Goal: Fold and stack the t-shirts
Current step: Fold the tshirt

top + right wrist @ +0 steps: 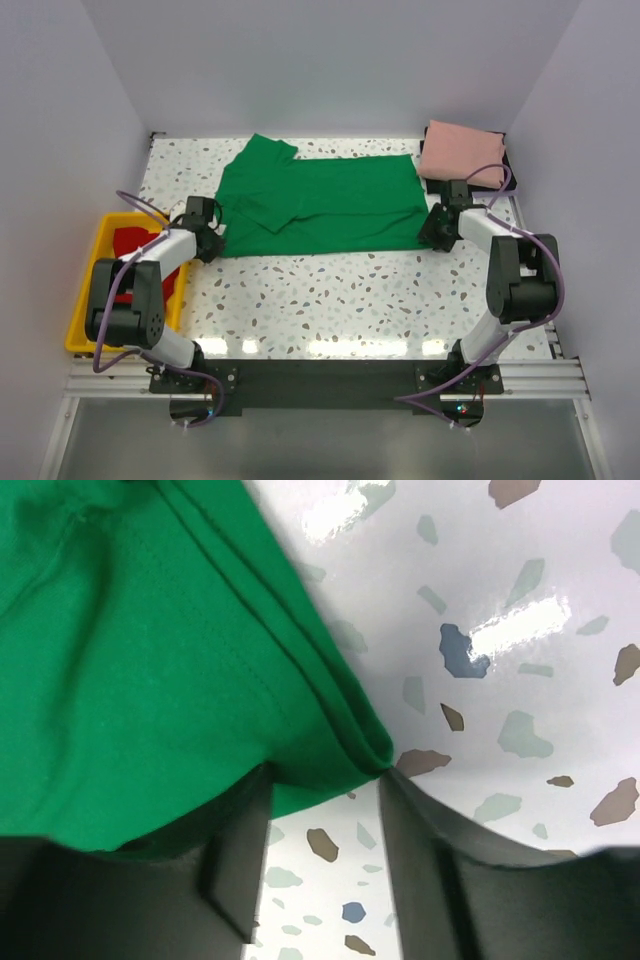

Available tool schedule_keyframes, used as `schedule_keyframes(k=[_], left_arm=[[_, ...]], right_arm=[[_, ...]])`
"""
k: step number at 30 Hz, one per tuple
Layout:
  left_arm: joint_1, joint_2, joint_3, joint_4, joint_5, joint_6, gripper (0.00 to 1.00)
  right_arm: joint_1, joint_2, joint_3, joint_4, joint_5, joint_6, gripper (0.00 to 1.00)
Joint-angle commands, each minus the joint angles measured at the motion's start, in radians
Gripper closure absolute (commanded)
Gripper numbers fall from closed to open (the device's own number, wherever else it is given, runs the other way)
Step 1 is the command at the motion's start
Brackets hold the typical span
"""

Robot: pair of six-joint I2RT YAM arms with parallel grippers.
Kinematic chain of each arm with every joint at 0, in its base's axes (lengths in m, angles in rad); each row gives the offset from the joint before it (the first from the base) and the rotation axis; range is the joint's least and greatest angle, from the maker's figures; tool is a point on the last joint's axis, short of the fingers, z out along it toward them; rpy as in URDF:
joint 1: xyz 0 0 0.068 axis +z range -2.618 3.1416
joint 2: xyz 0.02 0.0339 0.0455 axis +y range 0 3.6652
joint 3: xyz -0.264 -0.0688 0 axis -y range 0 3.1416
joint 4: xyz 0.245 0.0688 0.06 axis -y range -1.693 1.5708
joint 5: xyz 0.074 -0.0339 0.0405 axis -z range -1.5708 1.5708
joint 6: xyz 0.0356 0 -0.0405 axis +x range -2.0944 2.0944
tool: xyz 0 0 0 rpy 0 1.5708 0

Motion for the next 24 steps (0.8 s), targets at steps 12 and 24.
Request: schedule_keyframes(k=[12,24], left_arm=[[0.005,-0.106,0.013,-0.063,-0.048,0.031,1.00],[0.041,-0.310,-0.053,-0.210,-0.024,0.057,1.00]], right_arm=[[-0.028,-0.030,-0.036,0.048,-0.013,0.043,1.00],[-0.178,-0.325,-0.306,-0.063,-0.178,0.011,1.00]])
